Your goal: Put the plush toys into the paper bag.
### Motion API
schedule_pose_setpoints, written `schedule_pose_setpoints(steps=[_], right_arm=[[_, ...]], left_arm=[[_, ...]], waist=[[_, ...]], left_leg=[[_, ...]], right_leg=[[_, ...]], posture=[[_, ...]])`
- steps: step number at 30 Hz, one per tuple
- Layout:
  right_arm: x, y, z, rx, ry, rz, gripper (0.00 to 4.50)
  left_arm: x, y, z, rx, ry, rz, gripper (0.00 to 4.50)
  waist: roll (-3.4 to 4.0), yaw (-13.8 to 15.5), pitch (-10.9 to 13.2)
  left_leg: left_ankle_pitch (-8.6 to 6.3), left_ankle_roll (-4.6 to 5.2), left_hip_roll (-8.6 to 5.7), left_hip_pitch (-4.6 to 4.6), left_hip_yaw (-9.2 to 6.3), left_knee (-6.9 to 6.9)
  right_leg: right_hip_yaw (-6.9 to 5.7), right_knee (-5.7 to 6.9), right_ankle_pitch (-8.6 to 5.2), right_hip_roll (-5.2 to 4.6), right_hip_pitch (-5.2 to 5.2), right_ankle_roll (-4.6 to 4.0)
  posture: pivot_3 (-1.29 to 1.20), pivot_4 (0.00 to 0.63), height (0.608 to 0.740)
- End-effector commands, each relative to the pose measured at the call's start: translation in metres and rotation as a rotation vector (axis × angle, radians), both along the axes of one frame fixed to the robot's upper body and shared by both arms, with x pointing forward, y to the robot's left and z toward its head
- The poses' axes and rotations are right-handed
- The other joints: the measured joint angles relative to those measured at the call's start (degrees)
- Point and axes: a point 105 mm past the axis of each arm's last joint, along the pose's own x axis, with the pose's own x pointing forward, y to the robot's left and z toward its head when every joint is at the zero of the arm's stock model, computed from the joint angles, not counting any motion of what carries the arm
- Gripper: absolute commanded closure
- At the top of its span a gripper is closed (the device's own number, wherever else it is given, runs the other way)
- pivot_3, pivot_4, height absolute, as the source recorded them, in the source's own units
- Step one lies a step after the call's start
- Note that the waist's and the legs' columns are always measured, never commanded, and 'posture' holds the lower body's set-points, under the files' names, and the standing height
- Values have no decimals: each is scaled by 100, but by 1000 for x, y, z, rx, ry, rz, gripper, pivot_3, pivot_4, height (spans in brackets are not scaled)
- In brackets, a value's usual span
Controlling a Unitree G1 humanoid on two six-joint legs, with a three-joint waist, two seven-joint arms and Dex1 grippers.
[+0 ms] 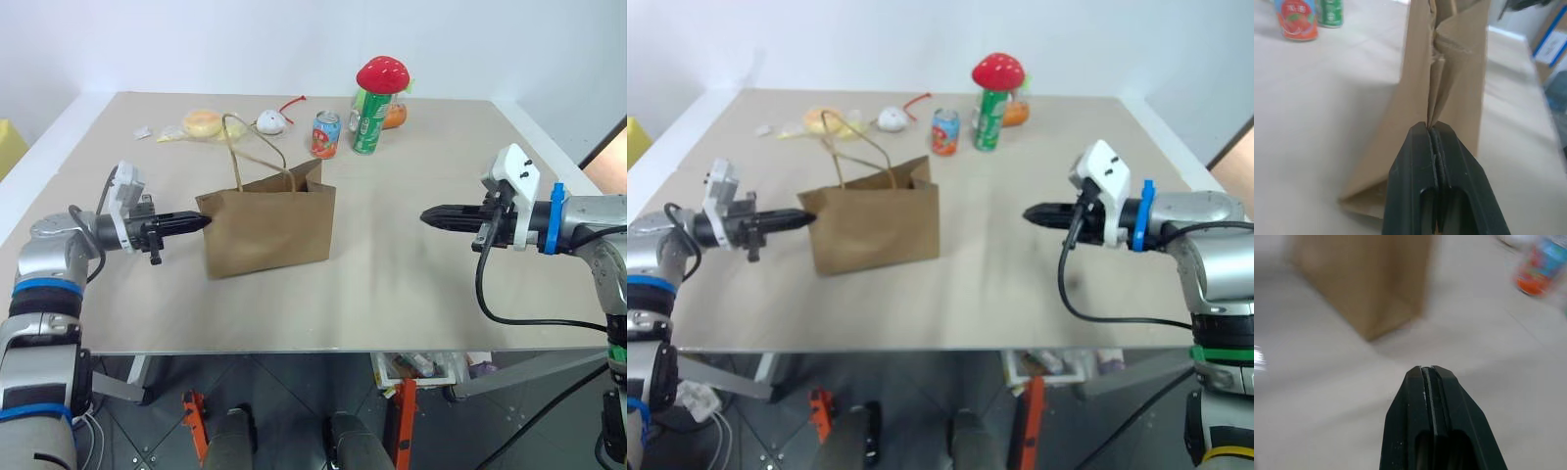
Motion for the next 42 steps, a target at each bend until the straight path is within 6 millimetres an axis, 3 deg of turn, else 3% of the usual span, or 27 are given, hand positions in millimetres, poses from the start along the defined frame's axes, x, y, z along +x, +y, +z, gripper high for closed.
schedule_pose_setpoints(steps=[1, 8, 16, 22, 28, 37, 42], right_arm=[[-27, 30, 12, 39, -4, 170, 4500], [-31, 35, 17, 81, 0, 179, 4500], [-28, 36, 14, 81, -1, 168, 4500], [-26, 37, 13, 79, 0, 169, 4500], [-25, 36, 11, 70, -2, 159, 4500], [-23, 32, 11, 52, -1, 151, 4500], [-21, 30, 14, 52, -9, 147, 4500]], left_arm=[[8, -6, -1, 38, -36, -11, 4452], [14, -3, 1, 103, -73, -8, 4452], [30, 9, 17, 150, -144, 131, 4452], [31, 1, 20, 142, -162, 98, 4452], [23, -5, 8, 132, -142, 22, 4452], [4, -26, 32, 17, -185, -157, 4452], [-19, -34, 39, -6, -171, -256, 4452]], waist=[[0, 11, 0], [0, 26, 0], [0, 27, 0], [0, 26, 0], [0, 26, 0], [0, 24, 0], [0, 18, 0]], left_leg=[[0, 0, 0, 0, -2, 0], [0, 0, 1, -2, -1, 10], [1, 1, 1, -3, -1, 15], [1, 1, 1, -5, 0, 14], [1, 1, 1, -5, 0, 14], [1, 1, 2, -7, 0, 18], [1, 2, 4, -7, 0, 18]], right_leg=[[-1, 0, 0, 1, 1, 2], [-1, 1, 9, 0, 1, -1], [-1, 2, 13, 1, -1, 1], [0, 2, 15, 1, -2, 8], [0, 2, 23, 1, -2, 20], [0, 3, 24, 1, -2, 19], [2, 10, 28, 2, -4, 25]], posture=[[0, 150, 740], [0, 150, 740], [0, 150, 740], [0, 150, 740], [0, 150, 740], [0, 150, 740], [0, 150, 740]])
